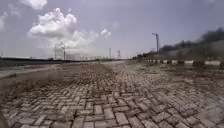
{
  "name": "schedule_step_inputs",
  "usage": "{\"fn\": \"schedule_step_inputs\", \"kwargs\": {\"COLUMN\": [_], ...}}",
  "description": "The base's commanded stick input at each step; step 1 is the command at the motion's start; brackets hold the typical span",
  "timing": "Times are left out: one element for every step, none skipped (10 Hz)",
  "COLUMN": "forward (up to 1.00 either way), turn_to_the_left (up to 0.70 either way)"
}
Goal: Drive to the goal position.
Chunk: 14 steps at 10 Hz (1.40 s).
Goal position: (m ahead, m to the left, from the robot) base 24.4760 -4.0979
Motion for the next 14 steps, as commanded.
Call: {"fn": "schedule_step_inputs", "kwargs": {"forward": [0.7,0.7,0.7,0.7,0.7,0.7,0.7,0.7,0.7,0.7,0.7,0.7,0.7,0.7], "turn_to_the_left": [0.0,0.0,0.0,0.0,0.0,0.0,0.0,0.0,0.0,0.0,0.0,0.0,0.0,0.0]}}
